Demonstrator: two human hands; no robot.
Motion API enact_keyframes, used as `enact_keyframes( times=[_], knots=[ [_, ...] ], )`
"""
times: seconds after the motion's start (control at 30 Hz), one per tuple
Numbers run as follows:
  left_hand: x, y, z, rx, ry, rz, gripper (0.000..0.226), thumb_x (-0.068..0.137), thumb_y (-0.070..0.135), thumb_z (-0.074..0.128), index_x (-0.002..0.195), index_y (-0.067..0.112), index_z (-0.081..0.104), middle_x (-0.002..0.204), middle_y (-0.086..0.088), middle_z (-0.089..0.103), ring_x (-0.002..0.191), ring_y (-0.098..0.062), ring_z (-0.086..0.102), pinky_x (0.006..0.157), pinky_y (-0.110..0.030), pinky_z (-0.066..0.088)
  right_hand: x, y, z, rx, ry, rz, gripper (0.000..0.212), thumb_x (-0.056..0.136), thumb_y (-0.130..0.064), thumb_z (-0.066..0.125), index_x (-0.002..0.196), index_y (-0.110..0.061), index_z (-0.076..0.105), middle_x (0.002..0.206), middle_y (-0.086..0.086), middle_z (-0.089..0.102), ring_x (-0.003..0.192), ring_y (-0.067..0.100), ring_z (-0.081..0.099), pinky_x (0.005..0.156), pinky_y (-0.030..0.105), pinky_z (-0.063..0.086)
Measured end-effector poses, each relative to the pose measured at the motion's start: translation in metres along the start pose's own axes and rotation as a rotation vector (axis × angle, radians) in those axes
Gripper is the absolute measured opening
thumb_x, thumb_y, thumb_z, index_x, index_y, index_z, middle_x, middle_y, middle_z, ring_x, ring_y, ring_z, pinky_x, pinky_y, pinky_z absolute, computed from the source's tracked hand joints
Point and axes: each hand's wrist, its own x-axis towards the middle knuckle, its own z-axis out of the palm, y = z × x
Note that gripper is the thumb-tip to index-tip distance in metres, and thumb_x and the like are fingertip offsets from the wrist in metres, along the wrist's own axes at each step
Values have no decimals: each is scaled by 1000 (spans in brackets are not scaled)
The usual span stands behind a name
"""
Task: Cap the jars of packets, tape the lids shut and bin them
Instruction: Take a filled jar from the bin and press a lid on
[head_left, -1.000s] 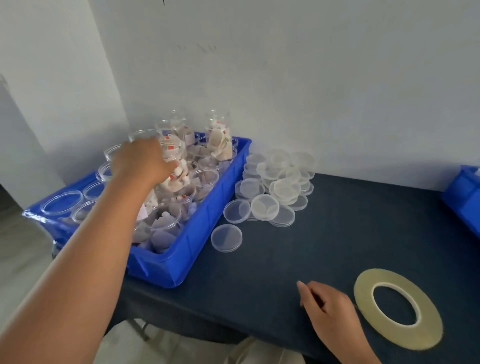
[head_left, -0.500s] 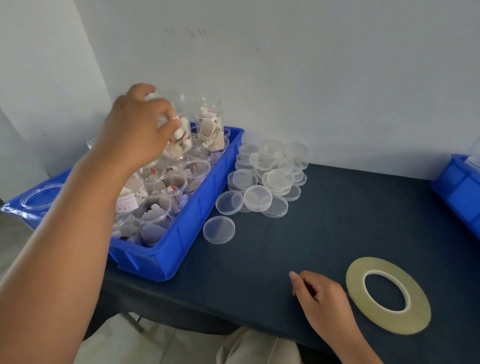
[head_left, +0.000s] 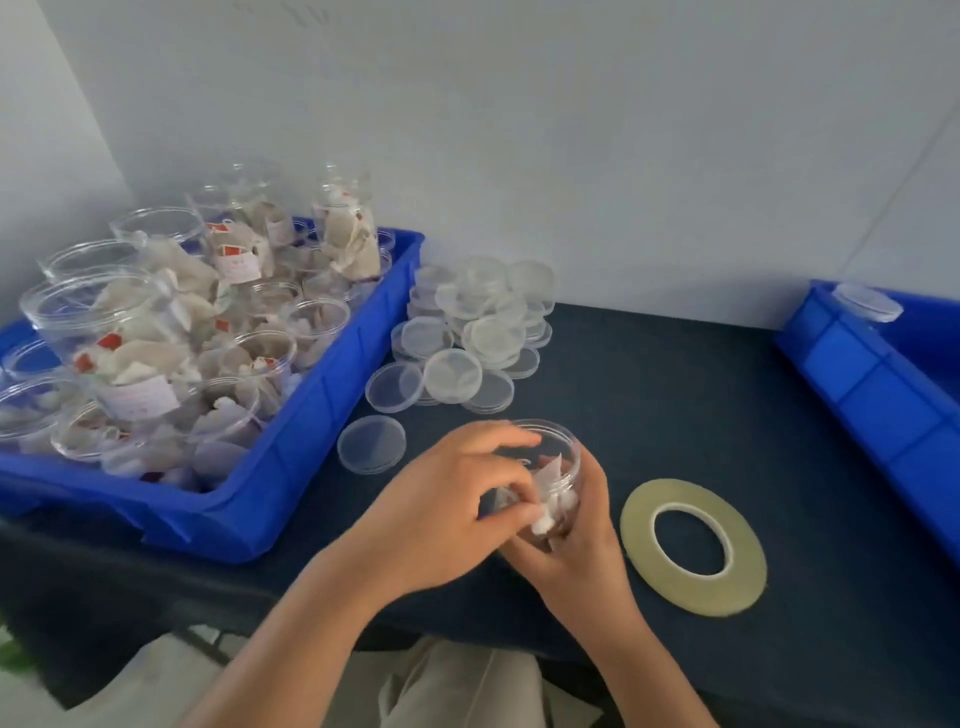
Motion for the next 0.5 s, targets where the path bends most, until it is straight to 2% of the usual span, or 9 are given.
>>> enact_keyframes(
  times=[0.07,0.13,0.23,0.3,0.33,0.37,0.43,0.5],
  knots=[
    [4,-9,19,-7,15,8,10,97,41,74,104,36,79,155,30,45,151,12,23,121,-33,38,0,7,-4,-53,38,37,82,80,-32,93,144,-41,43,130,-24,66,116,6,70,90,22,57],
    [7,-16,29,-74,-8,21,18,95,42,77,112,38,78,157,31,44,152,13,21,123,-30,36,0,14,-7,-103,63,60,76,78,-33,93,134,-47,44,126,-30,64,112,0,69,85,15,55],
    [11,-25,23,-395,-13,-31,43,93,52,74,134,46,67,155,30,49,148,7,39,118,-19,40,0,17,-8,-144,90,97,82,68,-54,93,130,-54,39,125,-39,57,114,-8,63,85,8,49],
    [12,-44,16,-437,161,-217,44,90,61,71,133,54,63,142,32,60,133,8,55,108,-19,50,0,17,-8,-195,95,118,87,62,-62,93,126,-62,34,124,-47,50,117,-14,56,88,4,45],
    [12,-58,12,-290,259,-329,44,90,64,69,133,51,63,135,30,64,126,5,59,102,-21,52,0,17,-8,-217,94,122,89,61,-63,93,125,-64,31,123,-50,47,118,-16,53,88,3,44],
    [12,-73,10,-45,300,-437,47,92,63,67,135,44,63,133,24,65,125,-3,61,97,-26,52,0,17,-8,-230,91,124,91,62,-63,94,128,-61,31,123,-51,45,119,-17,51,87,2,43],
    [7,-100,12,351,206,-604,61,97,59,64,144,20,57,145,-2,61,133,-25,56,100,-41,52,0,17,-8,-237,90,126,95,62,-63,94,133,-57,30,122,-51,45,119,-18,50,87,1,43],
    [1,-114,21,454,67,-725,71,99,59,60,150,11,48,155,-18,47,143,-37,45,108,-52,48,0,16,-8,-245,97,126,95,61,-66,92,132,-60,29,123,-47,47,120,-18,50,88,2,44]
  ],
)
